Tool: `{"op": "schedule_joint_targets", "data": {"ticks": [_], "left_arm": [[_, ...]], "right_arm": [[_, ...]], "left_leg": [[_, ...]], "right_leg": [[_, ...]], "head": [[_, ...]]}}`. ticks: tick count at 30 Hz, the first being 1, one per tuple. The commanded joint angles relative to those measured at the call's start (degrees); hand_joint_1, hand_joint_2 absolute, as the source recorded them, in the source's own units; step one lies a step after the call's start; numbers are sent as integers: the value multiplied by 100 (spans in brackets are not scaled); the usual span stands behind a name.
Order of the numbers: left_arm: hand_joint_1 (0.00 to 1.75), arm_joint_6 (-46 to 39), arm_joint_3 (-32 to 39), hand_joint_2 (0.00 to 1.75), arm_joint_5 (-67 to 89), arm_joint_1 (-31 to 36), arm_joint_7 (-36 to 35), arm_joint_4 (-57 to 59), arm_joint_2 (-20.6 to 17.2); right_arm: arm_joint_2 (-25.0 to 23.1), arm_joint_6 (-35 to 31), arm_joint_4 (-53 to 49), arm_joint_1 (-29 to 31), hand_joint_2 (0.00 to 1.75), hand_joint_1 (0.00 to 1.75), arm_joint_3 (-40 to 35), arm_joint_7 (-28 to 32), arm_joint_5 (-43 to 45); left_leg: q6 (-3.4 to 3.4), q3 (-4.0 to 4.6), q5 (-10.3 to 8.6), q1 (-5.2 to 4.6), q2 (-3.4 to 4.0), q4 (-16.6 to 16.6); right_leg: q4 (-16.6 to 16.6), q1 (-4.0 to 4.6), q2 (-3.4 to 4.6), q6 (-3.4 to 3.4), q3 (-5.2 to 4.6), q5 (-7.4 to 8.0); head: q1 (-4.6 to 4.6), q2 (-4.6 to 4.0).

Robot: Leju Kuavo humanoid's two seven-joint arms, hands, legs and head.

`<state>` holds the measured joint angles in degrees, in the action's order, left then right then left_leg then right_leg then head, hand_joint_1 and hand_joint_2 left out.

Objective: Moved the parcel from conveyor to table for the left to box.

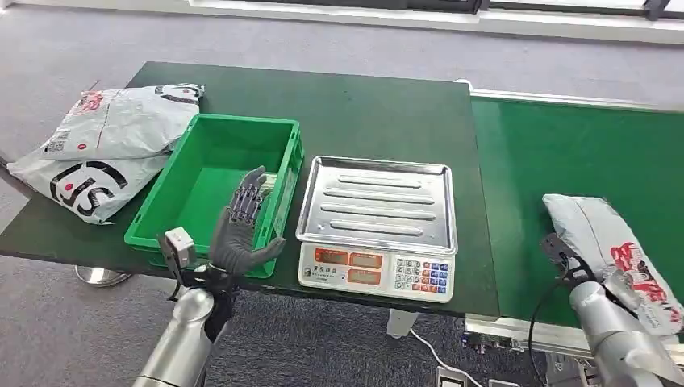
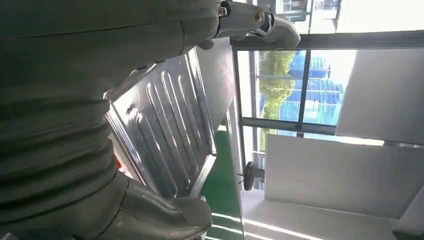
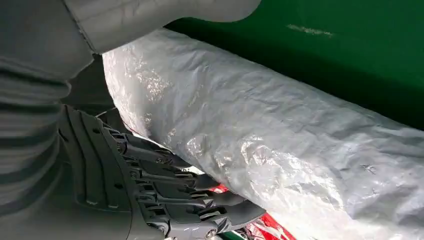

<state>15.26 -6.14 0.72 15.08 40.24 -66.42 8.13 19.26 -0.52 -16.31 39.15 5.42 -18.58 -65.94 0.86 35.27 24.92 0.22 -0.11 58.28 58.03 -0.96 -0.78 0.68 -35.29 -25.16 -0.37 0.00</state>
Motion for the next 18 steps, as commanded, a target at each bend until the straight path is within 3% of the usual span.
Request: {"op": "schedule_joint_targets", "data": {"ticks": [1,8,9,18], "left_arm": [[0,-32,-65,175,5,191,-24,356,-94],[0,-31,-33,175,-10,313,-24,509,-86],[0,-34,-28,175,-9,302,-24,496,-87],[0,-122,-103,175,71,268,-24,454,-119]], "right_arm": [[-171,373,294,118,175,0,-351,-23,-30],[-179,926,302,183,175,0,-369,59,-66],[-187,911,284,177,175,175,-344,75,-47],[-197,971,273,193,175,175,-289,180,-59]], "left_leg": [[0,-24,5,4,11,-10],[1,-18,4,5,9,-7],[1,-17,3,2,8,-7],[0,-26,4,5,13,-9]], "right_leg": [[-14,5,15,-7,22,0],[-11,5,12,-7,17,1],[-9,2,11,-6,15,0],[-14,6,18,-6,23,2]], "head": [[0,0],[0,0],[0,0],[0,0]]}}
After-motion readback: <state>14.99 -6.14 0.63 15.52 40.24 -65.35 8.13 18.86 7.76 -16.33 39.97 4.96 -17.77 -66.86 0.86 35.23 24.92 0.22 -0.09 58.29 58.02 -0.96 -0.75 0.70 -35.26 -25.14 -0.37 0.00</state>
